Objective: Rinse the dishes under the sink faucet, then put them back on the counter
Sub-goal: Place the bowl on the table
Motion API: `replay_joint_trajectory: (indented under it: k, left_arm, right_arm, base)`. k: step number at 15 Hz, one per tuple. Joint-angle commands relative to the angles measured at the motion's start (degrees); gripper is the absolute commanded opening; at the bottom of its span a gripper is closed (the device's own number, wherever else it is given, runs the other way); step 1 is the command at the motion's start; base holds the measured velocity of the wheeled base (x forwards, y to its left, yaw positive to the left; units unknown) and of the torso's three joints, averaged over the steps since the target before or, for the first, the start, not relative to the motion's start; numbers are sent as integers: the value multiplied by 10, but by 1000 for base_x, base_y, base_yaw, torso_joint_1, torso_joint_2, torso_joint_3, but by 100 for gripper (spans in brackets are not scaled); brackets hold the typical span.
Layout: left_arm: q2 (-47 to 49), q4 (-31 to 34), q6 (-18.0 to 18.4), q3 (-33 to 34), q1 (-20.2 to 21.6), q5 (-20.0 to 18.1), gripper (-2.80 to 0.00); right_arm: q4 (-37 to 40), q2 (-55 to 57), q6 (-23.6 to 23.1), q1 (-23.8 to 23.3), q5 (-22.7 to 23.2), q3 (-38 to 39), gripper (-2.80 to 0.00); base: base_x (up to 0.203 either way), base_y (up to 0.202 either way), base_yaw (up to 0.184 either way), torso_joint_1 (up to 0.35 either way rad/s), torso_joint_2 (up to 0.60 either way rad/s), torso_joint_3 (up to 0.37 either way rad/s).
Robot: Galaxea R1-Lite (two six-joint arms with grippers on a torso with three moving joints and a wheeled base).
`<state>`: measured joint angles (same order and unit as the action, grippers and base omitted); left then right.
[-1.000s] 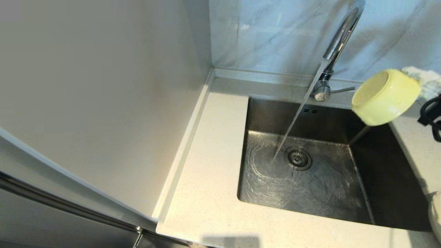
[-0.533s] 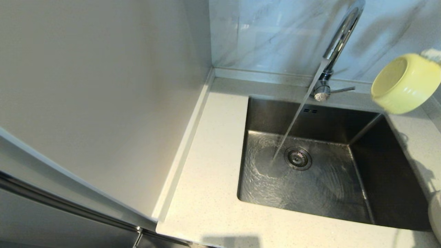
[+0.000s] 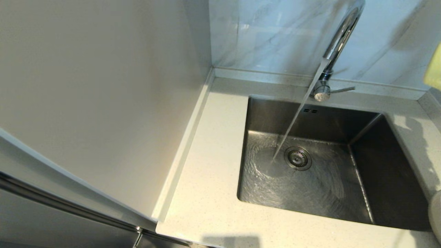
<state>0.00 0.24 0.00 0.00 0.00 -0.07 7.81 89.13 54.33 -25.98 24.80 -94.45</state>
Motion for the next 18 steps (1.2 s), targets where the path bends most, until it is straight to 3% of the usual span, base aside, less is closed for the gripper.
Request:
replay_joint_trajectory:
  k: [1, 5, 7, 10, 14, 18]
  left_arm:
    - [0, 0, 0, 0, 0, 0, -280]
    - [0, 0, 0, 0, 0, 0, -280]
    - [0, 0, 0, 0, 0, 0, -280]
    - [0, 0, 0, 0, 0, 0, -280]
    - [0, 0, 0, 0, 0, 0, -280]
    - [0, 0, 0, 0, 0, 0, -280]
  right_arm:
    - [106, 9, -255, 41, -165, -3, -280]
    - [136, 28, -555, 84, -196, 12, -280]
    - [138, 38, -629, 88, -191, 35, -280]
    - [134, 66, -642, 85, -195, 84, -280]
    - [130, 131, -644, 50, -216, 84, -280]
    - [70, 177, -648, 22, -245, 85, -280]
  base:
    - [0, 0, 0, 0, 0, 0]
    - [0, 0, 0, 0, 0, 0]
    - [0, 0, 0, 0, 0, 0]
    - [0, 0, 0, 0, 0, 0]
    - [0, 0, 0, 0, 0, 0]
    - [0, 0, 0, 0, 0, 0]
